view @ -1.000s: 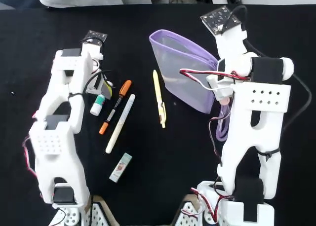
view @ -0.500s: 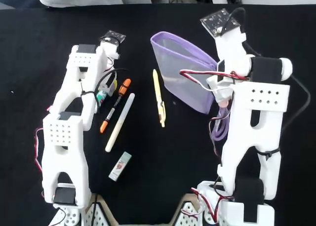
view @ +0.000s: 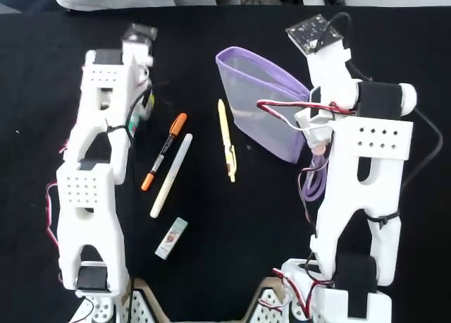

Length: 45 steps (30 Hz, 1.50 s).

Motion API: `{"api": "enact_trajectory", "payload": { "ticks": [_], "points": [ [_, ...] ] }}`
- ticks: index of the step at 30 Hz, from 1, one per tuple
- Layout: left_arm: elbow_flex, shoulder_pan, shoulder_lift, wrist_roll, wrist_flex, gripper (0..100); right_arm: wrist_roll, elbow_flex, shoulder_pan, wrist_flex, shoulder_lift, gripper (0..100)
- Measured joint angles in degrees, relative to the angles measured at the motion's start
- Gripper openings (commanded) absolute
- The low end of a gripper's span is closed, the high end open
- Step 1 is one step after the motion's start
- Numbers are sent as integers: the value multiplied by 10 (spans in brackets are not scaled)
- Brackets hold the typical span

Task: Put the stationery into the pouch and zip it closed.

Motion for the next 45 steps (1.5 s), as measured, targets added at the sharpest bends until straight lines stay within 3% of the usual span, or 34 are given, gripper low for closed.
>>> {"api": "enact_trajectory", "payload": {
  "ticks": [8, 12, 18, 23, 30, 37, 45],
  "points": [
    [-118, -1, -84, 174, 11, 29, 0, 0, 0, 0, 0, 11],
    [-153, -1, -113, 229, 11, 29, 0, 0, 0, 0, 0, 11],
    [-201, 11, -167, 262, 66, 29, 0, 0, 0, 0, 0, 11],
    [-304, 76, -222, 266, 124, 29, 0, 0, 0, 0, 0, 11],
    [-468, 152, -215, 309, 113, 29, 0, 0, 0, 0, 0, 11],
    [-478, 178, -203, 381, 78, 29, 0, 0, 0, 0, 0, 11],
    [-478, 291, -210, 358, 85, 28, 0, 0, 0, 0, 0, 11]
  ]
}}
